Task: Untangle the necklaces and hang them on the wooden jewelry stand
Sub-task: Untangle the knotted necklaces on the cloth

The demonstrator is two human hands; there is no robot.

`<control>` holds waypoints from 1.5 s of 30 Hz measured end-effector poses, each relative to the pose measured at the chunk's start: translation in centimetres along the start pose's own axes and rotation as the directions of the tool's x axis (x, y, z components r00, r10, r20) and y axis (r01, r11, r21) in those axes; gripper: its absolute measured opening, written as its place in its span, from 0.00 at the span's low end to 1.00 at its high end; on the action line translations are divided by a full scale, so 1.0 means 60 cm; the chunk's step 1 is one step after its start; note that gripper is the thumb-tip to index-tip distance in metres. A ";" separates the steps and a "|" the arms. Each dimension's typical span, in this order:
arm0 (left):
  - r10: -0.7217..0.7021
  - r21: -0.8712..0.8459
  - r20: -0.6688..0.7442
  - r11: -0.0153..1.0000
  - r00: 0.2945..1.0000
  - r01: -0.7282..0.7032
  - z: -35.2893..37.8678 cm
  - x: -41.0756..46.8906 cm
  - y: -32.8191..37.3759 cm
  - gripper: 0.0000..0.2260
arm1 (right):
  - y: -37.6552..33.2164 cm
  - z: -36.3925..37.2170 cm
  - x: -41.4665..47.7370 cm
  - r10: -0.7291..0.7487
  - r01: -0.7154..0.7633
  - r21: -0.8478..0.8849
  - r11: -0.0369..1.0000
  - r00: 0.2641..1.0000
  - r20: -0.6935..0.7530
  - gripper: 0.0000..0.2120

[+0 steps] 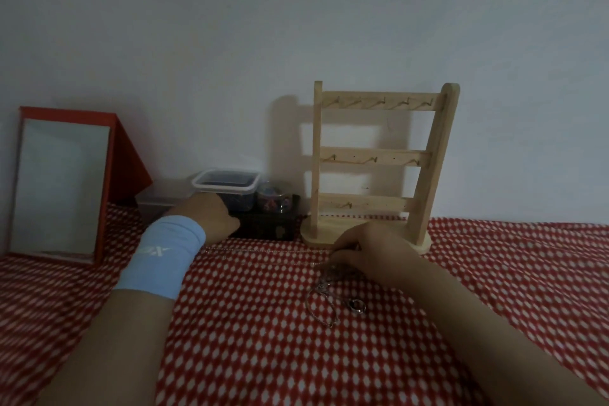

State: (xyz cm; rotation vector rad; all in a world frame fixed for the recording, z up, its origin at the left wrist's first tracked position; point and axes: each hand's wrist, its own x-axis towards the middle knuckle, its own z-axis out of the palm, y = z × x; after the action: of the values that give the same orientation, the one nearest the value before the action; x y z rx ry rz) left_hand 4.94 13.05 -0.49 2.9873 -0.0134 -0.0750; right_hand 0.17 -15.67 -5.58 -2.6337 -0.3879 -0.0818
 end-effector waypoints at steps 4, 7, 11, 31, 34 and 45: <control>-0.032 0.077 0.104 0.997 0.994 0.024 0.025 -0.010 0.001 0.14 | 0.003 -0.003 0.001 0.067 -0.067 -0.010 0.998 0.998 -0.023 0.06; -0.021 0.098 0.071 0.995 0.997 0.014 0.046 -0.034 0.023 0.11 | -0.003 0.001 0.003 0.068 -0.064 -0.096 0.993 0.997 0.037 0.08; 0.081 0.111 -0.175 0.992 0.981 -0.062 0.048 -0.054 0.052 0.08 | -0.021 -0.010 -0.002 0.078 -0.064 -0.136 0.989 0.991 0.107 0.11; 0.213 -0.583 0.040 0.798 0.976 -0.150 0.082 -0.062 0.051 0.06 | -0.043 -0.039 -0.008 0.448 -0.109 0.980 0.166 0.894 0.024 0.14; 0.222 -0.601 0.033 0.783 0.975 -0.158 0.073 -0.062 0.033 0.08 | -0.038 -0.039 0.000 0.438 -0.147 0.975 0.168 0.897 0.059 0.13; 0.272 -0.508 0.010 0.830 0.962 -0.230 0.044 -0.054 0.016 0.07 | -0.001 -0.023 0.008 0.325 -0.345 -0.349 0.871 0.938 -0.117 0.17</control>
State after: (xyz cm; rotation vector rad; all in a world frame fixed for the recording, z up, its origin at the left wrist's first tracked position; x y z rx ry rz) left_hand 1.56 11.75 -2.77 2.4283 -0.3436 -0.1455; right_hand 0.66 -16.16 -4.25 -3.0165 0.1264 -0.1226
